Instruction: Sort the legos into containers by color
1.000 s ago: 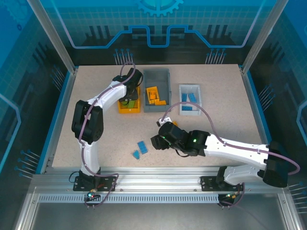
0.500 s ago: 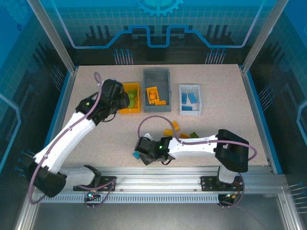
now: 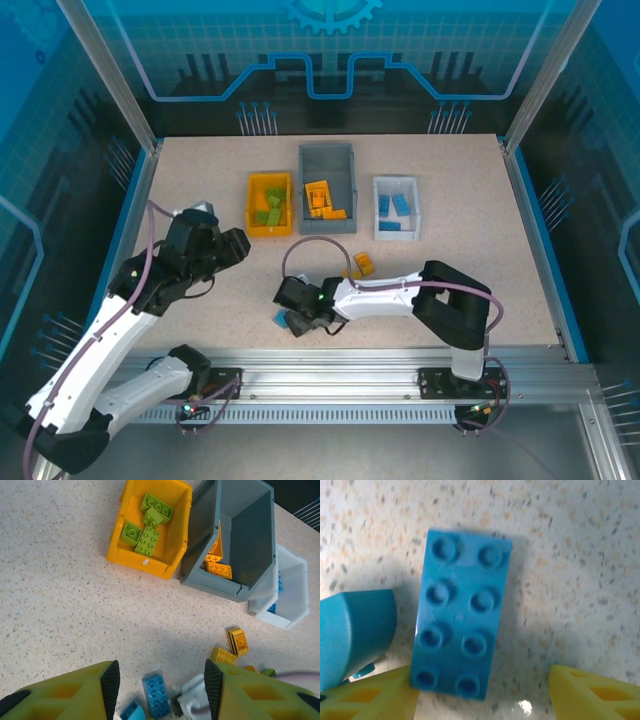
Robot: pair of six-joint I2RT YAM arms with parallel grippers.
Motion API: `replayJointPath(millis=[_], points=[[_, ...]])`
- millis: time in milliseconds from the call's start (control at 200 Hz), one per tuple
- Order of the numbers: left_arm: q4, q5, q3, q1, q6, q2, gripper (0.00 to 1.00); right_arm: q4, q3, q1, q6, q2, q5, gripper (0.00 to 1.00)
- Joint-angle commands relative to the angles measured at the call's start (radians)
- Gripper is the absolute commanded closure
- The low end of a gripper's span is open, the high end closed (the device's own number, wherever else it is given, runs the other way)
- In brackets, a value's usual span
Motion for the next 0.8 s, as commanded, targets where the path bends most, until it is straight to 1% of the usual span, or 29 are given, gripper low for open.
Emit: replayJointPath(millis=[0,105,265,365,460,520,600,700,795], points=[[-0.051,0.038,-0.025,-0.006,-0.036,-0.021,0.48,0.020,0.052,-0.019,-0.006,0.046,-0.023,0.36],[-0.059,0.041,-0.029,-0.006,-0.041,-0.033,0.48,0.018,0.079,-0.028,-0.010,0.070,-0.012,0.43],[-0.038,0.087,-0.041,-0.006,-0.054,-0.041,0.48,-0.005,0.100,-0.038,-0.010,0.072,0.015,0.64],[0.022,0.165,-0.052,-0.005,-0.058,-0.046,0.48,-0.014,0.062,-0.039,-0.007,-0.009,0.067,0.68],[0.084,0.245,-0.058,-0.007,-0.071,-0.025,0.48,-0.025,-0.004,-0.075,-0.007,-0.155,0.113,0.69],[0.110,0.274,-0.054,-0.013,-0.075,0.011,0.48,-0.038,-0.053,-0.126,-0.010,-0.252,0.128,0.69],[0.159,0.284,-0.038,-0.044,-0.081,0.060,0.48,-0.078,-0.103,-0.230,-0.019,-0.360,0.134,0.69],[0.240,0.240,-0.009,-0.139,-0.081,0.119,0.48,-0.121,-0.142,-0.401,-0.051,-0.443,0.110,0.69],[0.320,0.195,0.008,-0.227,-0.086,0.196,0.49,-0.154,-0.120,-0.563,-0.092,-0.459,0.070,0.69]])
